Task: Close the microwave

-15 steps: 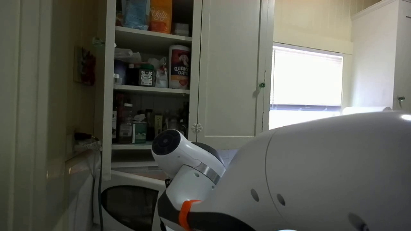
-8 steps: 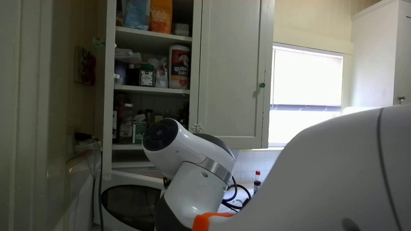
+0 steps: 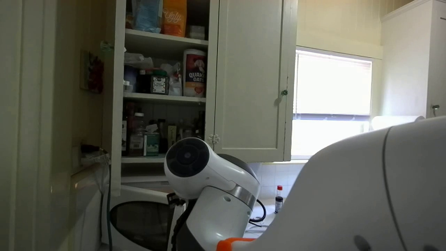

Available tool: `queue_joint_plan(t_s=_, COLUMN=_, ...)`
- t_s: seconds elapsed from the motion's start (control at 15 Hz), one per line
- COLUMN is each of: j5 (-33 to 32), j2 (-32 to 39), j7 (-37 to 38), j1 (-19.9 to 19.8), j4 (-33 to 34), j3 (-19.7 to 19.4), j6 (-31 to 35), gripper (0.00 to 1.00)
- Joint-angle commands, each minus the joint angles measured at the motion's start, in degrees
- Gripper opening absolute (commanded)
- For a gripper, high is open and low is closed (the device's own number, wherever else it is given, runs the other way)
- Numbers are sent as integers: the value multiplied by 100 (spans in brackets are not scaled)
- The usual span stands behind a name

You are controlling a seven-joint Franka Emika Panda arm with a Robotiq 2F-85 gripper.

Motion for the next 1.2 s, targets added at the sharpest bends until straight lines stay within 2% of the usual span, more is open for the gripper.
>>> queue_joint_plan(t_s=0.0, j5=-20, j2=-161, j7=-334, j1=-739, j4=675, j3=675, j6=23, gripper=100)
queue_joint_plan(t_s=0.2, j5=-94, j2=-128, j7=-560, j1=-1512, j4=1361, j3=1399, j6=-168, gripper=100)
queue_joint_plan(t_s=0.53, j5=-430, j2=-143, j7=-1150, j1=-2645, j4=2229, j3=2323, j6=-349, gripper=100)
queue_joint_plan(t_s=1.13, j5=-1269, j2=-249, j7=-2027, j1=-4475, j4=3629, j3=3650, j6=-363, gripper=100)
